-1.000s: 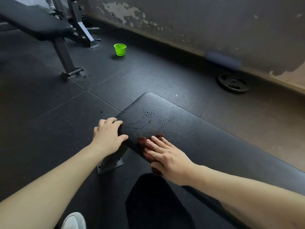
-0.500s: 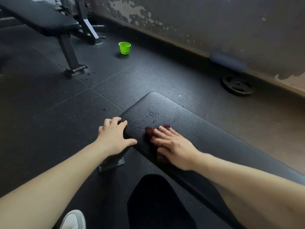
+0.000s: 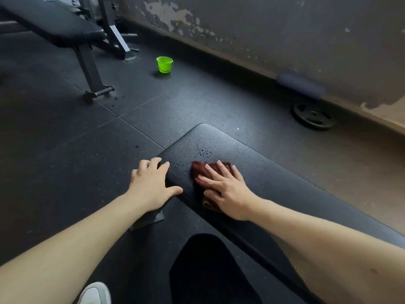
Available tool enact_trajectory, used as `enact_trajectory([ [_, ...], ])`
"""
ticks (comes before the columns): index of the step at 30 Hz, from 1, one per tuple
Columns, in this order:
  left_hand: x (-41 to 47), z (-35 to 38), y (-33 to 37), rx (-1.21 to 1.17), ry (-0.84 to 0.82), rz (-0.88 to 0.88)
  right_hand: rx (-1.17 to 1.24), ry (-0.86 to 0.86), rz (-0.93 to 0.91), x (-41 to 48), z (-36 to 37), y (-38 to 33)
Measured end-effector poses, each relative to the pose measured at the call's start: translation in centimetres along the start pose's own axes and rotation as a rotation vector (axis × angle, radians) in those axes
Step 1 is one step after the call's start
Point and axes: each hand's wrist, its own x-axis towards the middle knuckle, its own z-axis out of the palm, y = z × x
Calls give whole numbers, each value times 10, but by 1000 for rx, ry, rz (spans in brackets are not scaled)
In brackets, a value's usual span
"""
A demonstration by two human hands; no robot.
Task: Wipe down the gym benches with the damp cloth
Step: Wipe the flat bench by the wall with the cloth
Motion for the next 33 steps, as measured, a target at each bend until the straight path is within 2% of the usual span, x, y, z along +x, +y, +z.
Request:
enact_trajectory([
  [2, 0, 0, 0, 0, 2, 4, 20, 37, 57, 15, -6, 31],
  [5, 0, 0, 0, -18, 8, 4, -8, 81, 250, 45, -19, 77],
  [8, 0, 0, 0, -33, 10, 1, -27, 146, 348, 65, -18, 76],
  [11, -1, 1, 1, -43, 11, 0, -14, 202, 288, 60, -9, 45],
  [15, -1, 1, 0, -26, 10, 0, 1, 144, 31, 32, 4, 0],
  [18, -1, 1, 1, -24, 7, -4, 26, 71, -67, 26, 0, 3],
  [20, 0, 0, 1, -10, 7, -1, 53, 72, -38, 40, -10, 31],
  [23, 0, 0, 2, -14, 5, 2, 63, 109, 128, 76, -26, 69],
  [27, -1, -1, 0, -25, 3, -7, 45, 162, 283, 104, -24, 67],
  [29, -2, 1, 1, -28, 2, -5, 45, 174, 250, 96, -20, 48],
  [33, -2, 2, 2, -20, 0, -9, 57, 147, -7, 65, -3, 13],
])
